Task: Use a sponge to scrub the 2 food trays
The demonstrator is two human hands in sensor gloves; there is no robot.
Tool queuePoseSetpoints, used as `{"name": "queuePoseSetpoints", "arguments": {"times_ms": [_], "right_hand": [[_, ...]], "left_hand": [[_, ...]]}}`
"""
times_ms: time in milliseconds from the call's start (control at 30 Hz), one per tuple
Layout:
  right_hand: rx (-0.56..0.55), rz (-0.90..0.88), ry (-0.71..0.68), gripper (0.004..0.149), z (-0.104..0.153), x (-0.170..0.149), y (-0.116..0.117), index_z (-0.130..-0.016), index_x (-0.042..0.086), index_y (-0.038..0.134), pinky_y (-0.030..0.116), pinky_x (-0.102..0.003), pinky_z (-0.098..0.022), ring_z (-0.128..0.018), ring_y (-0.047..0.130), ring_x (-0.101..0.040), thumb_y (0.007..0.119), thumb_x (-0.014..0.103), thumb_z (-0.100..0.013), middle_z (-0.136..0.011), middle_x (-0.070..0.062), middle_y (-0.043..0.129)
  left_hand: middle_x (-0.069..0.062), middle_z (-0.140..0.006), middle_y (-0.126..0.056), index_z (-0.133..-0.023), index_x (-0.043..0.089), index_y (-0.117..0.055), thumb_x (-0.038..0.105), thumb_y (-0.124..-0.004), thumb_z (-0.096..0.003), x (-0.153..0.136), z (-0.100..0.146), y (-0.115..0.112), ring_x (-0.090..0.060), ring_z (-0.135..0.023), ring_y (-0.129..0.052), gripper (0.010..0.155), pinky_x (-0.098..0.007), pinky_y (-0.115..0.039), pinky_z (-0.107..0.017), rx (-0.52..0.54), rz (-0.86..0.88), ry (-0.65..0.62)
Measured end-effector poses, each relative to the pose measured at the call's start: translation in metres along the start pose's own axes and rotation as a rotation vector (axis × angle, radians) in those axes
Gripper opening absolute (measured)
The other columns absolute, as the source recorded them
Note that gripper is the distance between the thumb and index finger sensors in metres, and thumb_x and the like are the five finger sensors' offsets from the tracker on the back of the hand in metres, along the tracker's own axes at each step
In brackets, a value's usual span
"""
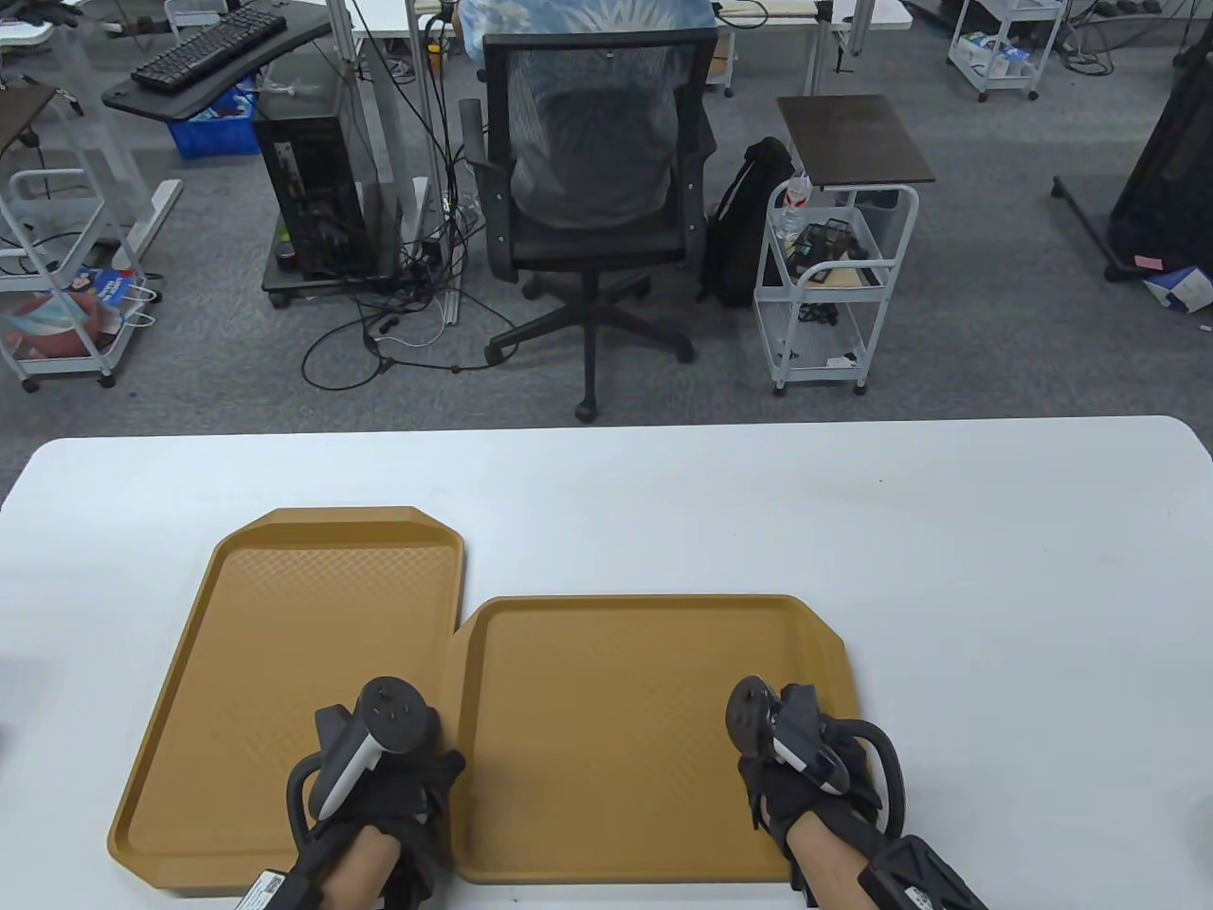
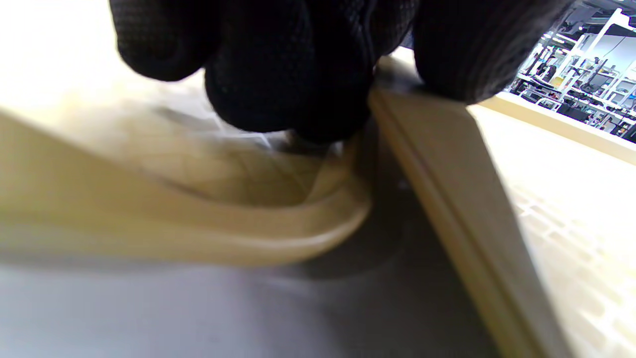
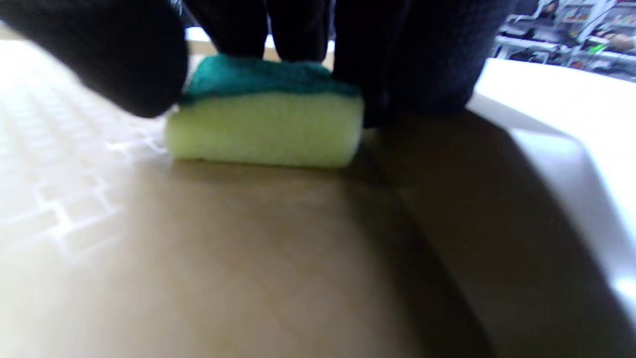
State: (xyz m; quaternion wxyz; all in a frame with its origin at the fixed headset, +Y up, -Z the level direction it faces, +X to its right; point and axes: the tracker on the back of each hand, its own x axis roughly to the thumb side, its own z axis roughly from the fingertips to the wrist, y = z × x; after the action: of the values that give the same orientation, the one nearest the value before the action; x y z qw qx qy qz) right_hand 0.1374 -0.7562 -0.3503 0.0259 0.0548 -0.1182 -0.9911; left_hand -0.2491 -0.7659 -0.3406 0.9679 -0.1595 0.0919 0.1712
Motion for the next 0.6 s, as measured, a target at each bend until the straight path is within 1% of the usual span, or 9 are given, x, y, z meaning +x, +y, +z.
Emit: {"name": "queuePoseSetpoints", "arguments": {"times_ms": [67,133,233,333,500,600], "right_hand": [[-0.023,0.027,0.020,0.072,-0.001,0.004,0.002,-0.106,0.025,0.059,0.081,-0.049,-0.054,-0.081,0.085,-0.041,0.084,0.053,-0.044,-0.112,-0.013,0.054],[-0.028,0.052,0.018,0.074,-0.001,0.007,0.003,-0.106,0.022,0.057,0.081,-0.049,-0.054,-0.080,0.087,-0.041,0.086,0.049,-0.044,-0.112,-0.014,0.053],[-0.041,-0.001,0.008,0.073,0.001,0.002,0.000,-0.106,0.022,0.057,0.079,-0.051,-0.057,-0.081,0.085,-0.042,0.088,0.045,-0.045,-0.112,-0.013,0.054],[-0.059,-0.101,-0.005,0.070,0.010,-0.015,-0.010,-0.105,0.024,0.060,0.077,-0.053,-0.059,-0.083,0.082,-0.042,0.090,0.043,-0.044,-0.112,-0.011,0.055],[-0.127,-0.180,-0.053,0.069,0.032,-0.051,-0.022,-0.105,0.025,0.061,0.074,-0.055,-0.062,-0.086,0.080,-0.042,0.090,0.041,-0.044,-0.113,-0.010,0.055],[-0.225,-0.152,-0.050,0.069,0.051,-0.075,-0.030,-0.104,0.027,0.062,0.074,-0.055,-0.064,-0.088,0.079,-0.041,0.091,0.040,-0.044,-0.113,-0.008,0.056]], "left_hand": [[-0.005,-0.067,-0.097,-0.106,0.021,-0.067,0.049,-0.082,-0.0433,0.000,0.000,0.000,-0.028,-0.050,-0.097,0.070,-0.050,-0.077,-0.052,0.001,-0.004,0.000],[-0.005,-0.067,-0.097,-0.106,0.021,-0.066,0.049,-0.081,-0.0434,0.001,0.000,0.000,-0.028,-0.050,-0.097,0.070,-0.050,-0.077,-0.051,0.002,-0.005,-0.001],[-0.006,-0.066,-0.097,-0.106,0.020,-0.066,0.049,-0.081,-0.0437,0.001,0.000,-0.001,-0.029,-0.050,-0.097,0.070,-0.050,-0.077,-0.051,0.003,-0.016,-0.003],[-0.006,-0.066,-0.097,-0.106,0.019,-0.065,0.050,-0.081,-0.0439,0.003,0.000,-0.001,-0.029,-0.050,-0.097,0.071,-0.050,-0.078,-0.051,0.003,-0.037,-0.008],[-0.005,-0.065,-0.097,-0.107,0.018,-0.063,0.055,-0.078,-0.0445,0.006,0.000,-0.003,-0.027,-0.048,-0.097,0.074,-0.049,-0.079,-0.049,-0.017,-0.087,-0.015],[-0.005,-0.065,-0.097,-0.107,0.018,-0.064,0.059,-0.082,-0.0423,0.005,0.000,-0.004,-0.027,-0.048,-0.097,0.078,-0.049,-0.079,-0.049,-0.022,-0.068,-0.012]]}}
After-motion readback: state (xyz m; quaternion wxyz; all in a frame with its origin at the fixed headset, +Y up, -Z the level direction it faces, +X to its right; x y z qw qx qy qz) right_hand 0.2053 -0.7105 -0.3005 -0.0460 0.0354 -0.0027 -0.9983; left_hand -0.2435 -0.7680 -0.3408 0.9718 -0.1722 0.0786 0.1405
